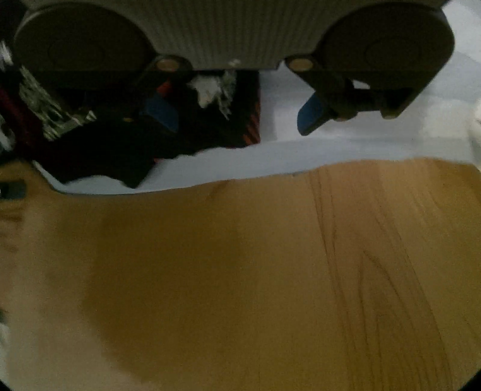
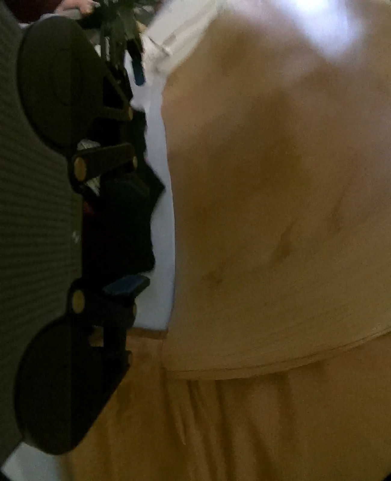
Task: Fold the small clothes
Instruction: 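Fold the lifted sweater end over onto the strip with both grippers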
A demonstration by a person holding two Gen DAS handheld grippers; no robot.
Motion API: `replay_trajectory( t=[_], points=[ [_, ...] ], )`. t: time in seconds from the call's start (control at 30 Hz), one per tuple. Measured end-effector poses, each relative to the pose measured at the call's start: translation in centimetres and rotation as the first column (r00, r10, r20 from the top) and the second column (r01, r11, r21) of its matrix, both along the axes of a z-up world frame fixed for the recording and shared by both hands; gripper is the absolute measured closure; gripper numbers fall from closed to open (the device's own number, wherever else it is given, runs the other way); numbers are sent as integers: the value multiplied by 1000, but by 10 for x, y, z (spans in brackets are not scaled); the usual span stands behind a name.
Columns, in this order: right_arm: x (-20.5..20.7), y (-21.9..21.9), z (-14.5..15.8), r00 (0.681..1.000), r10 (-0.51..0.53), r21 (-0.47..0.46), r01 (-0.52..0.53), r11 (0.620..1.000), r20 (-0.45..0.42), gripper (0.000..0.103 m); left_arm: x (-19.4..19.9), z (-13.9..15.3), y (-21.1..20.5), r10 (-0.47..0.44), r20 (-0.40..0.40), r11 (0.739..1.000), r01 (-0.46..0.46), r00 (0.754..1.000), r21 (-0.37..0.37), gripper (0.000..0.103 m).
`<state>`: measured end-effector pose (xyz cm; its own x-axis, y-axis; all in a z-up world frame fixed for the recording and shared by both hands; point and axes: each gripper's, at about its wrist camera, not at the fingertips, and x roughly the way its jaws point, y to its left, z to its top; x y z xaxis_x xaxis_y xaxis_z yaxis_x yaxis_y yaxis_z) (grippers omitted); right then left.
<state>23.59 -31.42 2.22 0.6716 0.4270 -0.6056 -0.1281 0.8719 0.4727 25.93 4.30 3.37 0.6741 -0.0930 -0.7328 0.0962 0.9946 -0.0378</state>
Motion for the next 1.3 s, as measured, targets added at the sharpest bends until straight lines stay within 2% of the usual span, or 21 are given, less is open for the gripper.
replay_trajectory(
  t=[0.07,0.1,0.13,0.17,0.23,0.27,0.3,0.4,0.53,0.63,0.73,0.87,0.97,1.0,1.07,1.13,1.17,1.2,1.23,1.3],
  points=[
    [22,0,-17,997,-11,9,12,1000,-70,42,17,-19,6,30,-40,999,-31,999,-31,14],
    [32,2,-25,994,-6,16,8,1000,-106,40,23,-26,8,41,-51,998,-44,998,-44,21],
    [37,4,-29,995,7,30,-4,1000,-97,39,28,-31,11,55,-52,997,-58,997,-57,28],
    [41,7,-29,995,33,35,-30,999,-92,39,28,-32,12,63,-18,996,-64,998,-54,42],
    [45,20,-30,990,109,30,-106,994,-93,50,26,-32,11,28,5,995,-27,1000,-93,86],
    [44,28,-29,987,134,7,-133,991,-84,79,23,-31,9,17,11,994,-16,1000,-107,86],
    [41,34,-28,985,151,-13,-152,988,-79,92,19,-30,5,17,24,996,-15,1000,-84,87],
    [19,44,-9,985,172,-43,-171,984,22,92,-2,-19,0,-17,79,998,22,997,-61,88],
    [-19,37,37,976,165,-1,-166,986,141,93,-49,16,10,-44,177,986,71,983,-150,89],
    [-73,31,62,959,189,6,-195,981,211,93,-105,44,14,-76,264,973,130,962,-192,89],
    [-134,31,71,941,220,7,-230,973,257,93,-175,58,16,-105,340,957,188,934,-220,89],
    [-218,29,52,936,223,37,-242,970,272,92,-262,57,28,-116,382,935,231,917,-268,89],
    [-270,37,19,942,217,40,-235,971,256,92,-311,35,25,-136,360,922,251,923,-294,89],
    [-282,44,3,949,206,15,-216,976,238,92,-320,27,21,-145,343,921,253,928,-295,89],
    [-292,53,-25,962,179,-22,-179,984,208,91,-336,2,14,-161,285,926,244,945,-286,87],
    [-291,58,-50,972,149,-29,-146,989,180,89,-333,-23,4,-161,188,943,207,969,-259,85],
    [-291,58,-52,971,136,-12,-136,991,198,87,-336,-31,2,-148,169,952,187,975,-243,84],
    [-291,58,-46,973,140,-1,-142,990,183,83,-342,-29,3,-147,186,954,189,971,-234,83],
    [-292,62,-36,972,150,6,-153,988,182,80,-346,-22,5,-152,193,952,196,969,-236,75],
    [-311,59,-12,949,163,-3,-168,986,269,70,-359,-6,19,-144,248,938,212,958,-275,55]
  ],
)
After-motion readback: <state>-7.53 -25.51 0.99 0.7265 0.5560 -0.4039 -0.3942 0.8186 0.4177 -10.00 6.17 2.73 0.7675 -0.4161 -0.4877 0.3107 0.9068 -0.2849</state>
